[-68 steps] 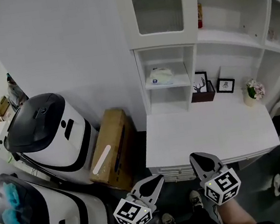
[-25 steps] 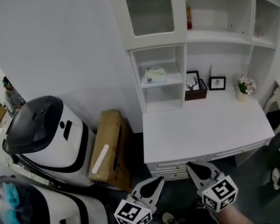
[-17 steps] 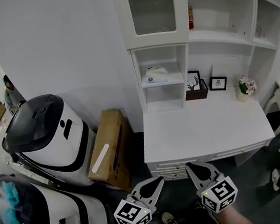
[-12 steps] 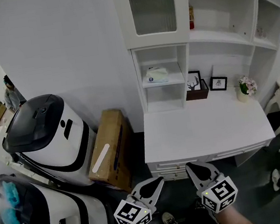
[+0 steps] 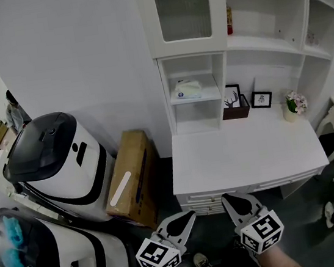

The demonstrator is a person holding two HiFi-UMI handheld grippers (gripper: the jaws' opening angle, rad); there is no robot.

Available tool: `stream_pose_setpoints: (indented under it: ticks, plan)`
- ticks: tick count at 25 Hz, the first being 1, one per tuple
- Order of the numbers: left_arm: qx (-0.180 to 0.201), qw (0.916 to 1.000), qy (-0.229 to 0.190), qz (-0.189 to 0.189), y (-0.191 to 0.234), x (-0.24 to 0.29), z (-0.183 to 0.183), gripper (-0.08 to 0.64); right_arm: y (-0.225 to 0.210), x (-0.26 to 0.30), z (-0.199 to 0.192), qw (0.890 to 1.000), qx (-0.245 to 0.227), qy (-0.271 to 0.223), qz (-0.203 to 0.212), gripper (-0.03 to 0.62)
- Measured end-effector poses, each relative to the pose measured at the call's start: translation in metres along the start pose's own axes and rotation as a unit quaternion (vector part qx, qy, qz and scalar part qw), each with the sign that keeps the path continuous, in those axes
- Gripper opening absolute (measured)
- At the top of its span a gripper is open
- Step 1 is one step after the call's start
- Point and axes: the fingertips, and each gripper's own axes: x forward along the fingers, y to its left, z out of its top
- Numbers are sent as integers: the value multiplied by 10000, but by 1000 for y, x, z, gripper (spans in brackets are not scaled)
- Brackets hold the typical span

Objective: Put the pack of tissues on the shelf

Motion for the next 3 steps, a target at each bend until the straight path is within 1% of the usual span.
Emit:
stream_pose_setpoints:
  ticks: [3]
  plan:
    - [-4, 10000, -8, 14, 2, 2, 0, 5, -2, 2, -1, 10000, -2, 7, 18, 3]
